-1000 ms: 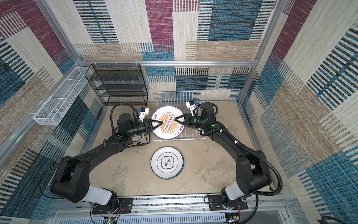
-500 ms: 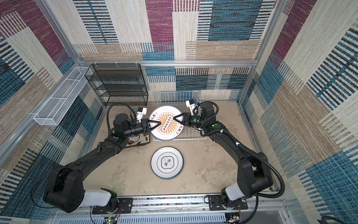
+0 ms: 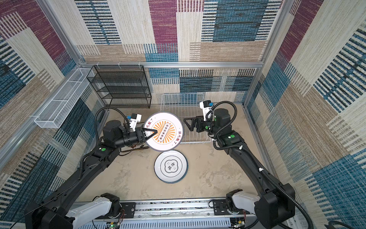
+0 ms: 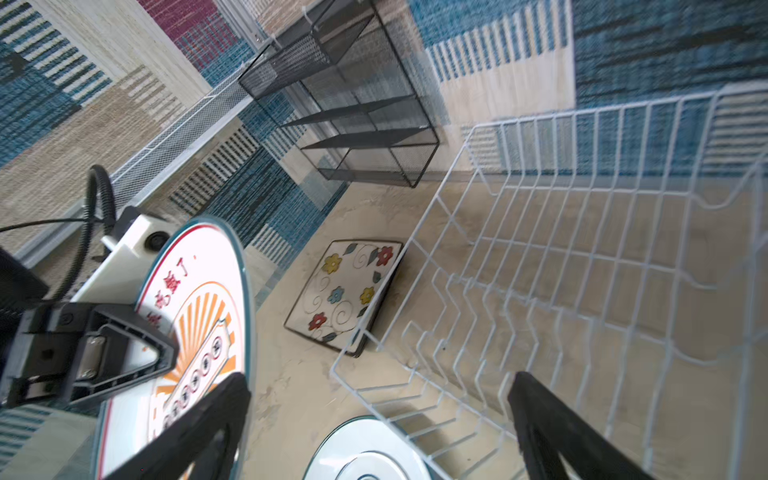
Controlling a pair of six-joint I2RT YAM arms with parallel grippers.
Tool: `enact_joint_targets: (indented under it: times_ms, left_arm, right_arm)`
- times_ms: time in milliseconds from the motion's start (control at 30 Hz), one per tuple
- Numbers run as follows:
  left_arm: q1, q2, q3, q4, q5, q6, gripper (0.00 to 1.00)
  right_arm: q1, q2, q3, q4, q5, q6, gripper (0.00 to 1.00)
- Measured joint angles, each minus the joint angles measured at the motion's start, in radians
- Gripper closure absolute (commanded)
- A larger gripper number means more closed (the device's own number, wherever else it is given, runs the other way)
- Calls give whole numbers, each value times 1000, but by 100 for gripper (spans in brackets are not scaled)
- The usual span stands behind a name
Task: Unload the plates from the dish rack
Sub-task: 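Carry the sunburst plate toward the robot while the right gripper opens and withdraws, then lower the sunburst plate flat onto the plate stack with the left gripper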
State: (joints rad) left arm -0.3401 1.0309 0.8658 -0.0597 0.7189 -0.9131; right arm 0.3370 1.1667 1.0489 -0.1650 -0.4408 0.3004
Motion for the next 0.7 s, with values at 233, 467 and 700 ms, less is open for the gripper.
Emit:
enact_joint_targets:
  times_ms: [233, 467, 700]
  left_arm:
    - [-2, -190, -103, -192, -48, 8, 100]
    - [-7, -329, -199, -386, -84, 52, 100]
    - [-15, -356, -307, -455, -110, 52, 100]
  right_arm:
    - [2, -144, -85, -58, 51, -168, 1]
    - [5, -246, -154, -119, 49, -309, 1]
    - [14, -303, -216, -179, 48, -371, 1]
